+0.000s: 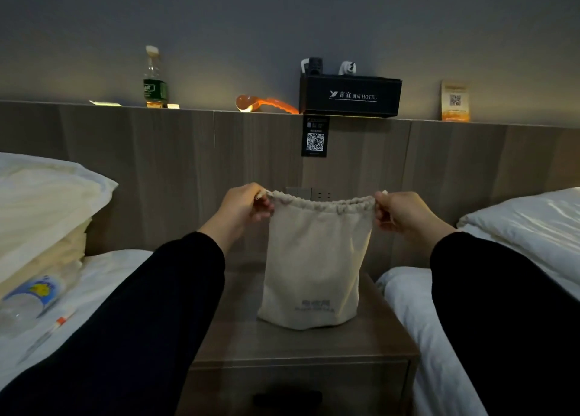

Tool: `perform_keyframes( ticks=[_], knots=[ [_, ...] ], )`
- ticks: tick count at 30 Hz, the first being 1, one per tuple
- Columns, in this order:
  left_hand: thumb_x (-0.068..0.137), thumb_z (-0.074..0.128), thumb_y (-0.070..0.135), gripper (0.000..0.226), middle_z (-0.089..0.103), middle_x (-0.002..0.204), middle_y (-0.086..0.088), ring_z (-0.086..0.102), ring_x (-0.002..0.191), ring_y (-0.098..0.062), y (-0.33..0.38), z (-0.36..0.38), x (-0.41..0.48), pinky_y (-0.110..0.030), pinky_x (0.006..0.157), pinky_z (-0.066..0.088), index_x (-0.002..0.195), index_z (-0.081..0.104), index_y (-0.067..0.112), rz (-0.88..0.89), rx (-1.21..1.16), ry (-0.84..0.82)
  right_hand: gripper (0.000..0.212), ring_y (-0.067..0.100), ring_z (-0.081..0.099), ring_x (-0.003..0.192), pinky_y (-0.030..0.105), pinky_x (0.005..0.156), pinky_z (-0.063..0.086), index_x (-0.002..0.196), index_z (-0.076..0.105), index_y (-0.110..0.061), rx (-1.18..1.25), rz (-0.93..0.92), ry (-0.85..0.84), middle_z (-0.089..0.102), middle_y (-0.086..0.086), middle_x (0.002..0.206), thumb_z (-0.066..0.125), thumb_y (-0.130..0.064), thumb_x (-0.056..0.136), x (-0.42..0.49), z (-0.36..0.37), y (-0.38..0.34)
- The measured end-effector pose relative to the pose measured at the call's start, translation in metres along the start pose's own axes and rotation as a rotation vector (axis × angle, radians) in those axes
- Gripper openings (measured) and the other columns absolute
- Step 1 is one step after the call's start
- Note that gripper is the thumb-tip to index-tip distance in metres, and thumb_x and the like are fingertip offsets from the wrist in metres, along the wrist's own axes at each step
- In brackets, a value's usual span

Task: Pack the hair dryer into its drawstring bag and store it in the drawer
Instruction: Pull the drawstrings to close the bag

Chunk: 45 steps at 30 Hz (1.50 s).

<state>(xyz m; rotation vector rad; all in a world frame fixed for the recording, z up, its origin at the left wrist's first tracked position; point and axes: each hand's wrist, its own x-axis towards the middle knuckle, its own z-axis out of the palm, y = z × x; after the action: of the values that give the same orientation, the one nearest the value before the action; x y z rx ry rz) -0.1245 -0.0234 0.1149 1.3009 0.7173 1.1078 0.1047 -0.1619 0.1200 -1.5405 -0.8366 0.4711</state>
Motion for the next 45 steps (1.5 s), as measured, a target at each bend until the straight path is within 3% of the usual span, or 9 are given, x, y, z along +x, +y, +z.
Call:
perform_keyframes(
  ticks=[7,9,12,17,21,27,33,37,45],
  knots=[
    [0.085,0.044,0.005,0.024,0.053,0.061,-0.007,0.057,0.053,-0.019,-0.004,-0.014,0.009,-0.022,0.047,0.045,0.063,0.053,0.009,0.02,0.183,0.053,0.026,0.023,0.048,0.051,0.031,0.05,0.043,0.062,0.052,-0.004,0.164,0.037,0.034,0.049,0.011,0.058,0.042,-0.01,0.086,-0.008,0.012,0.004],
    [0.083,0.054,0.01,0.016,0.06,0.086,-0.008,0.06,0.076,-0.023,-0.006,-0.017,0.008,-0.027,0.062,0.05,0.098,0.06,0.011,0.177,0.545,0.099,0.027,0.023,0.048,0.05,0.032,0.051,0.043,0.06,0.05,-0.004,0.162,-0.003,0.009,0.048,0.012,0.058,0.04,-0.007,0.085,-0.011,0.016,0.002],
    [0.085,0.057,0.013,0.054,0.053,0.124,-0.002,0.054,0.106,-0.015,-0.004,-0.013,-0.002,-0.033,0.092,0.047,0.136,0.04,0.021,0.479,0.804,-0.132,0.029,0.023,0.048,0.049,0.032,0.052,0.045,0.06,0.051,-0.006,0.127,-0.039,-0.027,0.049,0.012,0.058,0.041,-0.01,0.087,-0.013,0.02,0.001],
    [0.09,0.05,0.043,0.034,0.064,0.108,0.001,0.059,0.097,-0.02,-0.004,0.005,-0.015,-0.032,0.078,0.046,0.112,0.062,0.019,0.566,1.379,-0.274,0.043,0.022,0.048,0.043,0.03,0.048,0.046,0.058,0.052,-0.006,0.141,-0.053,-0.112,0.05,0.012,0.054,0.041,-0.024,0.097,-0.018,0.022,-0.001],
    [0.089,0.053,0.036,0.023,0.062,0.084,0.0,0.059,0.086,-0.023,-0.01,0.0,-0.013,-0.033,0.069,0.044,0.077,0.061,0.019,0.59,1.344,-0.226,0.045,0.024,0.047,0.042,0.028,0.047,0.046,0.058,0.052,-0.004,0.078,-0.106,-0.001,0.049,0.014,0.053,0.041,-0.024,0.097,-0.021,0.018,-0.003],
    [0.091,0.052,0.03,0.02,0.061,0.09,-0.002,0.056,0.088,-0.024,-0.01,-0.003,-0.016,-0.033,0.07,0.04,0.081,0.061,0.015,0.717,1.381,-0.196,0.042,0.022,0.052,0.04,0.027,0.049,0.046,0.058,0.054,-0.004,0.044,-0.189,0.234,0.053,0.015,0.053,0.045,-0.022,0.095,-0.017,0.008,-0.005],
    [0.092,0.05,0.029,0.019,0.061,0.095,-0.005,0.056,0.092,-0.026,-0.014,-0.008,-0.017,-0.036,0.073,0.042,0.09,0.061,0.014,0.682,1.323,-0.193,0.037,0.018,0.059,0.037,0.021,0.038,0.047,0.085,0.056,0.009,0.395,0.048,-0.082,0.061,0.018,0.059,0.038,-0.021,0.097,-0.023,0.015,-0.011],
    [0.092,0.051,0.028,0.017,0.062,0.098,-0.006,0.056,0.094,-0.027,-0.016,-0.009,-0.017,-0.035,0.073,0.04,0.093,0.061,0.014,0.677,1.316,-0.184,0.021,0.013,0.051,0.043,0.021,0.04,0.044,0.086,0.06,0.001,0.216,-0.018,-0.207,0.058,0.013,0.067,0.056,-0.019,0.091,-0.028,0.009,-0.014],
    [0.093,0.049,0.027,0.016,0.058,0.094,-0.005,0.056,0.092,-0.026,-0.014,-0.011,-0.022,-0.036,0.073,0.043,0.09,0.059,0.016,0.71,1.358,-0.198,0.012,0.001,0.058,0.039,0.014,0.041,0.043,0.076,0.067,0.003,-0.314,-0.232,-0.03,0.065,0.007,0.059,0.062,-0.004,0.084,-0.025,-0.003,-0.021]
  ],
)
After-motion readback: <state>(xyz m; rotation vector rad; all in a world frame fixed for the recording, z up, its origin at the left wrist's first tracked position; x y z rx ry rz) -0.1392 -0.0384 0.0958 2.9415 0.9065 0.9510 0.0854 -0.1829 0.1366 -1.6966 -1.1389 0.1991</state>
